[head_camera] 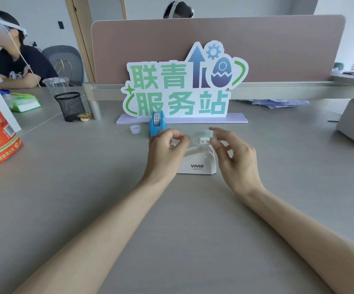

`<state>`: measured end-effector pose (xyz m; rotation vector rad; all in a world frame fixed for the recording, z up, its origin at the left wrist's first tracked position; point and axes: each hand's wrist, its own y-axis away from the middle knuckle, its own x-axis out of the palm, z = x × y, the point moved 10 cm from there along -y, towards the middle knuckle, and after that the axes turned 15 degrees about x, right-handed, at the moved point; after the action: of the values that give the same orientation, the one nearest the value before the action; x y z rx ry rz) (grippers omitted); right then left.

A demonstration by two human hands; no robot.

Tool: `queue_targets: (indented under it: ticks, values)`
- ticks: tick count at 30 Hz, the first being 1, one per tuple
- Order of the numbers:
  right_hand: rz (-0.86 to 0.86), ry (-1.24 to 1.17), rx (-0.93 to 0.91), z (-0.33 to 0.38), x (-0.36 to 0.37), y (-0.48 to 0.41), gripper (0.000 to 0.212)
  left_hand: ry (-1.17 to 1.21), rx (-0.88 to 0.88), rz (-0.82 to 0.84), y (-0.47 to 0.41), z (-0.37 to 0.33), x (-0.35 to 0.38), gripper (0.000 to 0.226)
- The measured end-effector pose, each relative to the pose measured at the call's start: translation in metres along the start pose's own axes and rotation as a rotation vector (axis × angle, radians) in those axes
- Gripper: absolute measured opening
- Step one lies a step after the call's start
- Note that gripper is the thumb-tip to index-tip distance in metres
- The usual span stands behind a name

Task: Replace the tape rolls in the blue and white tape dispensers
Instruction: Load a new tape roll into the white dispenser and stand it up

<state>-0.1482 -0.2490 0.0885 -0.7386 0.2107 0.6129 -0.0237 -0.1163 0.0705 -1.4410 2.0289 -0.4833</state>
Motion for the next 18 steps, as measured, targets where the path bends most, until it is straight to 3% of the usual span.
queue_targets:
  ticks: [3,9,18]
  values:
    - [-0.020,-0.018,0.056,-0.012,0.001,-0.002,0.018,-0.053,0.047,-0.058,-0.001,0.007,0.001,0.010]
    - [-0.027,0.120,-0.091,-0.002,0.015,-0.003,0.013,-0.042,-0.008,-0.113,0.007,0.024,-0.002,0.017]
    - [0.024,0.133,-0.101,-0.010,0.022,-0.007,0.028,-0.041,-0.007,-0.062,0.007,0.030,0.003,0.019]
